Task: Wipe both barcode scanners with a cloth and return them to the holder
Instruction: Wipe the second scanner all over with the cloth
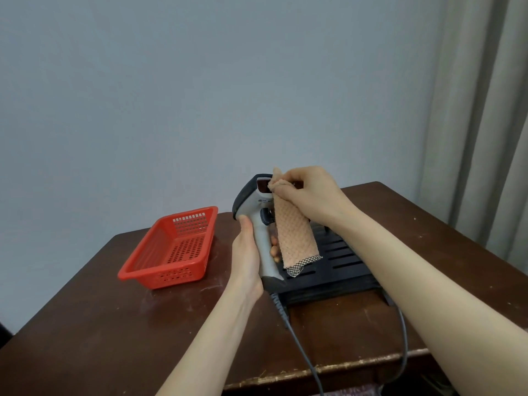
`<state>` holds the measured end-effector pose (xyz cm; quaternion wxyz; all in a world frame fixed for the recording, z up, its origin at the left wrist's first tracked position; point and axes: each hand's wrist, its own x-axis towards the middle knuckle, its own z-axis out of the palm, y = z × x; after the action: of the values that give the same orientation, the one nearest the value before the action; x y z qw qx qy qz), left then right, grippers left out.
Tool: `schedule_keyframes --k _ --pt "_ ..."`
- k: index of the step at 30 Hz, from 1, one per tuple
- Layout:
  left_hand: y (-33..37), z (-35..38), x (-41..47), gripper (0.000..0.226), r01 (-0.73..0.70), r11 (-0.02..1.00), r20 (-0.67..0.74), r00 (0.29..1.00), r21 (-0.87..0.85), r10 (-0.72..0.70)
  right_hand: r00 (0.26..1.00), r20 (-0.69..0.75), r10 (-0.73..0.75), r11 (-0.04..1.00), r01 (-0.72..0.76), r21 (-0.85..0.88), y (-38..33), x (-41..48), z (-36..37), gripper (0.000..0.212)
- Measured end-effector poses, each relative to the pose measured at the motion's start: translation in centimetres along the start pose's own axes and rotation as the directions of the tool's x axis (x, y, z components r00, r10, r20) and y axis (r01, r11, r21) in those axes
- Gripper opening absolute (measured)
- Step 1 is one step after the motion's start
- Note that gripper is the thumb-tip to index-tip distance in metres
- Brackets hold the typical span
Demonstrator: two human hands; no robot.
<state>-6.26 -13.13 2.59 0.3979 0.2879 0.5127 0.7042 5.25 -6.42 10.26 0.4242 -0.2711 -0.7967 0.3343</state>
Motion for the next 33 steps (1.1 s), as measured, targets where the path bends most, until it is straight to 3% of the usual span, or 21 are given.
schedule_keyframes --k 2,5,9,15,19,21,25,33 --pt "0.0 0.1 0.1 0.061 -0.018 0.999 -0.015 1.000 0.033 0.019 0.999 0.035 -0.032 0.993 0.028 0.110 -0.9 -0.2 0.2 0.016" --pt "0.4 0.1 0.0 0.060 -0.013 1.000 -0.021 1.000 0.008 0.013 0.995 0.024 -0.096 0.989 0.093 0.114 -1.4 -0.3 0.5 0.015" --pt "0.4 0.0 -0.1 0.061 -0.008 1.000 -0.045 0.999 0.006 0.008 0.998 -0.044 -0.037 0.982 0.028 -0.189 -0.4 0.1 0.1 0.015" --pt "0.8 0.1 -0.4 0.061 0.038 0.995 -0.012 0.999 -0.094 -0.040 0.981 -0.189 0.036 0.833 -0.134 -0.536 1.2 1.0 -0.7 0.026" --pt "1.1 -0.5 -0.3 0.060 0.049 0.991 -0.004 0.999 -0.127 -0.050 0.960 -0.249 0.130 0.977 -0.166 -0.132 1.6 1.0 -1.5 0.024" --pt "0.8 -0.8 -0.2 0.058 0.062 0.983 -0.012 0.998 -0.172 -0.065 0.968 -0.187 0.166 0.978 -0.186 -0.097 1.8 0.8 -1.1 0.024" --pt "0.6 -0.7 -0.4 0.056 0.078 0.975 -0.011 0.997 -0.206 -0.082 0.940 -0.060 0.334 0.901 -0.300 0.315 2.3 0.6 -0.5 0.028" --pt "0.6 -1.0 -0.3 0.058 0.080 0.981 -0.015 0.996 -0.178 -0.084 0.960 -0.218 0.177 0.979 -0.194 -0.056 2.1 0.2 0.2 0.017"
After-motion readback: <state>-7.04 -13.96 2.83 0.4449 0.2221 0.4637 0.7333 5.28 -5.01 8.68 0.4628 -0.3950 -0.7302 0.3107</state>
